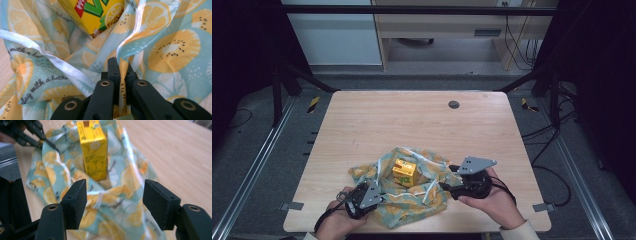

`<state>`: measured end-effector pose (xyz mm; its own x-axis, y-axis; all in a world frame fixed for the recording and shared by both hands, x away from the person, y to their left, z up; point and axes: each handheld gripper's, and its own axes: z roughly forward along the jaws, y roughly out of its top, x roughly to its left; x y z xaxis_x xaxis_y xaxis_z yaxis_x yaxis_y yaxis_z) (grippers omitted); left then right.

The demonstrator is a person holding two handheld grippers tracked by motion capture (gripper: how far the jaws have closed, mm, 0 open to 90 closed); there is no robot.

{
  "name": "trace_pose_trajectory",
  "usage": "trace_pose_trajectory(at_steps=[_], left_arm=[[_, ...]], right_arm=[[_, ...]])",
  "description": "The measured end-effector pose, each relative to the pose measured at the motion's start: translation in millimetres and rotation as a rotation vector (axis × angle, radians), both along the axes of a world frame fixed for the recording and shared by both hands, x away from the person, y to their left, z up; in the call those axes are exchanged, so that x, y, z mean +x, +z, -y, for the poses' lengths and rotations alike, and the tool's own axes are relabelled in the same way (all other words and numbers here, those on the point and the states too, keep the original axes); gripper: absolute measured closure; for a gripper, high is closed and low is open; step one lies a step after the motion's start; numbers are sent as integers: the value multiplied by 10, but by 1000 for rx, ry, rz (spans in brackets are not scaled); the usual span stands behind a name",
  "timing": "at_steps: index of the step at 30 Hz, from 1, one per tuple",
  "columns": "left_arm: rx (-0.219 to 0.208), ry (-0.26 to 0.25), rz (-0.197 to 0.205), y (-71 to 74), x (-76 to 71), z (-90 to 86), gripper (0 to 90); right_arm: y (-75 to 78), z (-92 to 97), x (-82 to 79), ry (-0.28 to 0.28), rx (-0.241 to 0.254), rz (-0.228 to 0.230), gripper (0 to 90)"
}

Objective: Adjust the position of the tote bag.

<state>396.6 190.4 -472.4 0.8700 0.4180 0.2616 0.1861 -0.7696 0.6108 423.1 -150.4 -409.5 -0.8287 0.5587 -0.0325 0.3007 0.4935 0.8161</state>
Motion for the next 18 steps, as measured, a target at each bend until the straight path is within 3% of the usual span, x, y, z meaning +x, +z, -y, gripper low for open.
trace_pose_trajectory(at_steps=[5,10,13,18], left_arm=[[24,-10,-6,-26,0,23,898],[38,-13,0,-34,-3,29,898],[45,-16,-1,-33,-8,29,897],[77,-20,15,-48,-19,32,897]], right_arm=[[144,-71,132,3,-7,29,362],[188,-244,406,18,-40,29,369],[128,-346,608,14,-65,15,374],[-113,-451,847,12,-105,-57,373]])
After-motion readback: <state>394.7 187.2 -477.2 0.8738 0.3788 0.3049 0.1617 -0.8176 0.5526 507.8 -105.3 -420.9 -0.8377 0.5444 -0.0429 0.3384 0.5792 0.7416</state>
